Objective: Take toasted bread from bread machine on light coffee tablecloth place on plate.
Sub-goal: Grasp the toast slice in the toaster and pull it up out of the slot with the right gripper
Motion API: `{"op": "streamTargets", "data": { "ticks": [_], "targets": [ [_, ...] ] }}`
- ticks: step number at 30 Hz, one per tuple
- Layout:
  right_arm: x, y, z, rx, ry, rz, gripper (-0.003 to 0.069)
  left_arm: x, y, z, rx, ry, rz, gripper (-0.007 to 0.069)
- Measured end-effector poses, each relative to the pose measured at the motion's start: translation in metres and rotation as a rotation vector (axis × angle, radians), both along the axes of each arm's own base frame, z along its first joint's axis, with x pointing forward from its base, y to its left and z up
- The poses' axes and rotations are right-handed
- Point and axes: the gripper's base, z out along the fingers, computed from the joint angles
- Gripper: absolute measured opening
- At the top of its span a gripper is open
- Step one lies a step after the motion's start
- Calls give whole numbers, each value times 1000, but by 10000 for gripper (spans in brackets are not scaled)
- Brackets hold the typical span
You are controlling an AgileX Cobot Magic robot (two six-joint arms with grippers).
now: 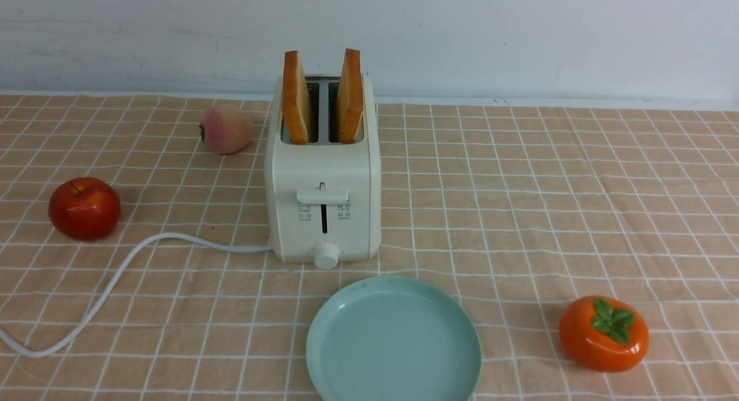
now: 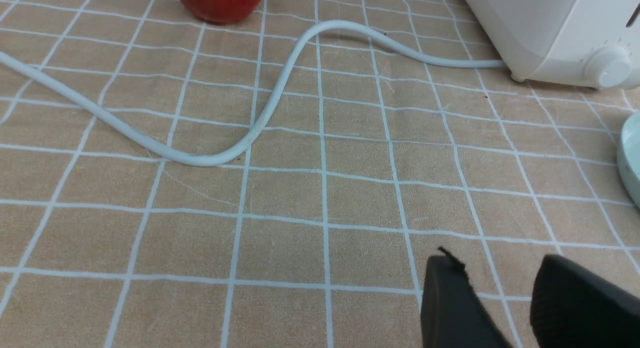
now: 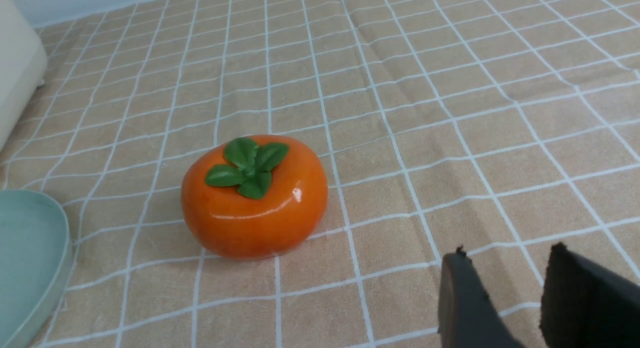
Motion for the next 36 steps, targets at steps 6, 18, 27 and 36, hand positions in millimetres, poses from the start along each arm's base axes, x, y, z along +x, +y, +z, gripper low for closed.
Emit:
{"op": "streamTargets", "data": {
  "ticks": [6, 18, 27, 36],
  "targets": [
    [0, 0, 0, 0, 0, 0, 240, 0, 1, 0, 32, -4, 2, 239],
    [1, 0, 1, 3, -23, 0, 240, 3, 0, 12, 21, -139, -3, 239],
    [5, -1, 28, -11, -340, -7, 240, 5, -1, 34, -17, -378, -13, 239],
    [3, -1, 44, 18, -513, -13, 240, 1, -2, 56, -165, -610, -18, 239]
  ]
}}
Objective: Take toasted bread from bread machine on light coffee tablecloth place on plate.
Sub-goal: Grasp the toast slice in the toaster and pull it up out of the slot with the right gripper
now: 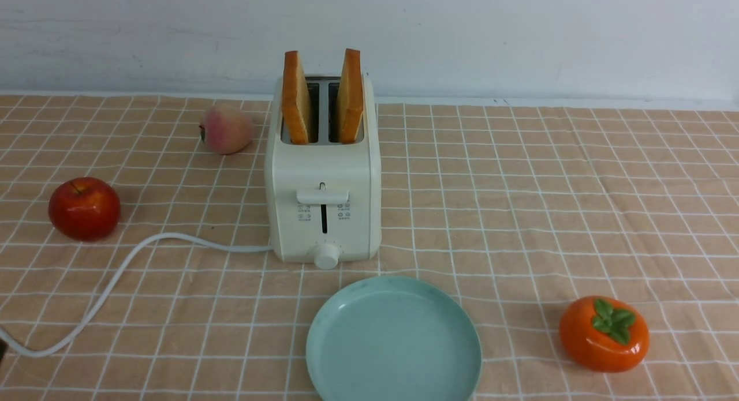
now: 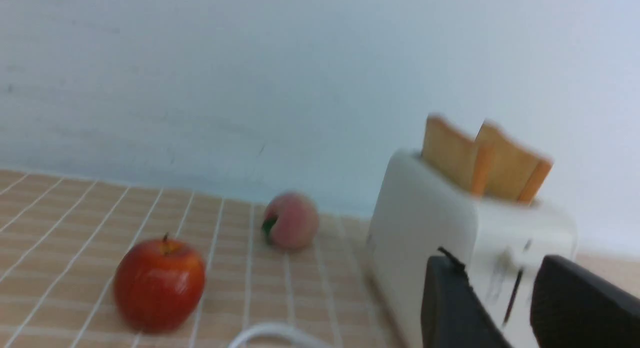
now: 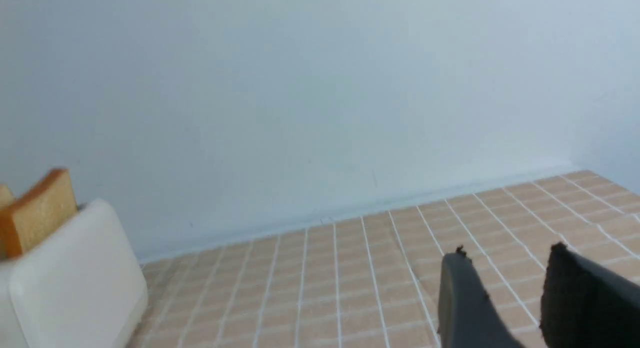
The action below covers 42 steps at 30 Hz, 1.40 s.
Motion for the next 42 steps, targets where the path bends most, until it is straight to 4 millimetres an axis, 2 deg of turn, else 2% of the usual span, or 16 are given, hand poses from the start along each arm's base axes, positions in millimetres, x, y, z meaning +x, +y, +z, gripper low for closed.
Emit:
{"op": "streamTargets", "data": {
  "ticks": [5, 8, 11, 14, 16, 18, 19, 20, 21, 23, 26, 29, 32, 37, 42],
  "targets": [
    [-5, -1, 16, 160, -186, 33, 240, -11, 2, 24, -247, -259, -92, 239],
    [-8, -1, 28, 221, -244, 56, 240, -16, 3, 35, -321, -329, -131, 239],
    [-14, -1, 78, 288, -303, 88, 240, -31, 5, 79, -389, -437, -184, 239],
    [-15, 0, 133, 293, -308, 99, 240, -41, 6, 123, -403, -465, -197, 239],
    [-14, 1, 176, 287, -274, 103, 240, -44, 6, 157, -394, -400, -184, 239],
    [-4, 1, 200, 271, -182, 91, 240, -38, 5, 179, -362, -294, -153, 239],
    [-2, 1, 205, 266, -159, 88, 240, -36, 5, 183, -351, -265, -143, 239],
    [7, 1, 223, 245, -76, 70, 240, -25, 4, 194, -311, -149, -104, 239],
    [19, 0, 227, 230, -3, 52, 240, -17, 4, 197, -291, -75, -81, 239],
    [43, -3, 228, 199, 168, 9, 240, 7, 2, 198, -251, 119, -29, 239],
    [80, -8, 212, 164, 400, -49, 240, 45, 1, 185, -185, 408, 50, 239],
    [101, -7, 199, 156, 506, -48, 240, 67, 1, 169, -125, 560, 107, 239],
    [120, 6, 187, 133, 590, 22, 240, 91, 2, 154, -57, 685, 156, 239],
    [139, 36, 167, 128, 740, 159, 240, 112, 0, 135, -42, 831, 175, 239],
    [154, 71, 146, 139, 938, 316, 240, 116, -13, 129, 1, 878, 118, 239]
  ]
}}
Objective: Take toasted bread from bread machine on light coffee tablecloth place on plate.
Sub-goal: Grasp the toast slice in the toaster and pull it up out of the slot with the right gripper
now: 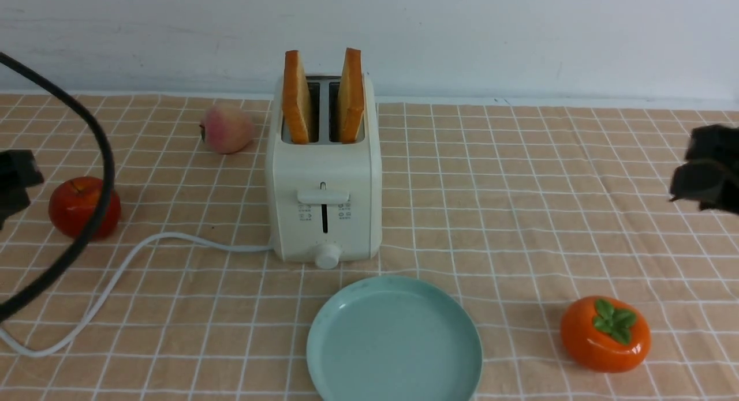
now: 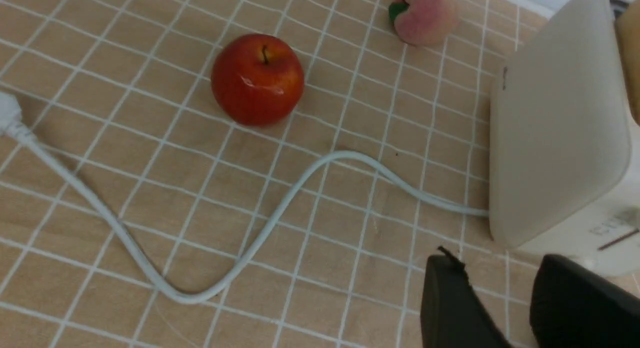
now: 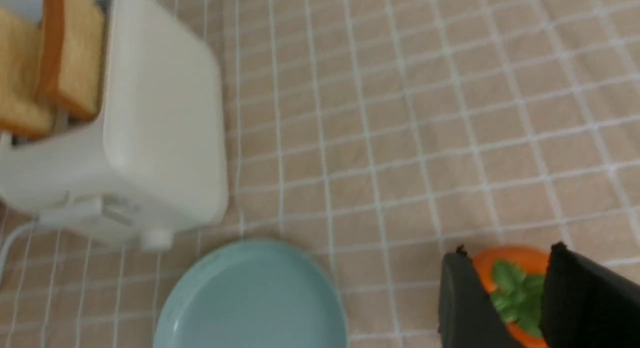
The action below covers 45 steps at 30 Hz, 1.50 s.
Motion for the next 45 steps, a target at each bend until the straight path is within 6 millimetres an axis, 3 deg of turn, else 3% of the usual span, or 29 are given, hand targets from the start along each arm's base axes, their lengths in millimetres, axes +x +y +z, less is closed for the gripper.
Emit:
{"op": "streamTargets", "data": {
  "ticks": [6, 11, 13, 14, 17, 24, 30, 37, 45],
  "targets": [
    [25, 34, -7, 20, 114, 244, 240, -7, -18, -9, -45, 114, -84, 239],
    [70, 67, 2, 84, 63, 423, 240, -16, -25, -16, -117, 243, -117, 239],
    [80, 74, 2, 83, 57, 442, 240, -17, -26, -17, -122, 256, -121, 239],
    [94, 88, 7, 79, 34, 472, 241, -18, -26, -17, -121, 268, -127, 239],
    [111, 111, 15, 64, 8, 512, 252, -19, -26, -18, -121, 283, -127, 239],
    [147, 161, 18, -52, -12, 448, 346, -19, -27, -18, -128, 287, -129, 239],
    [168, 192, 1, -66, -52, 397, 395, -19, -27, -18, -129, 281, -130, 239],
    [201, 207, -47, -93, -96, 364, 391, -18, -27, -18, -128, 277, -132, 239],
    [215, 215, -68, -78, -150, 353, 272, -18, -27, -18, -128, 277, -132, 239]
  ]
}}
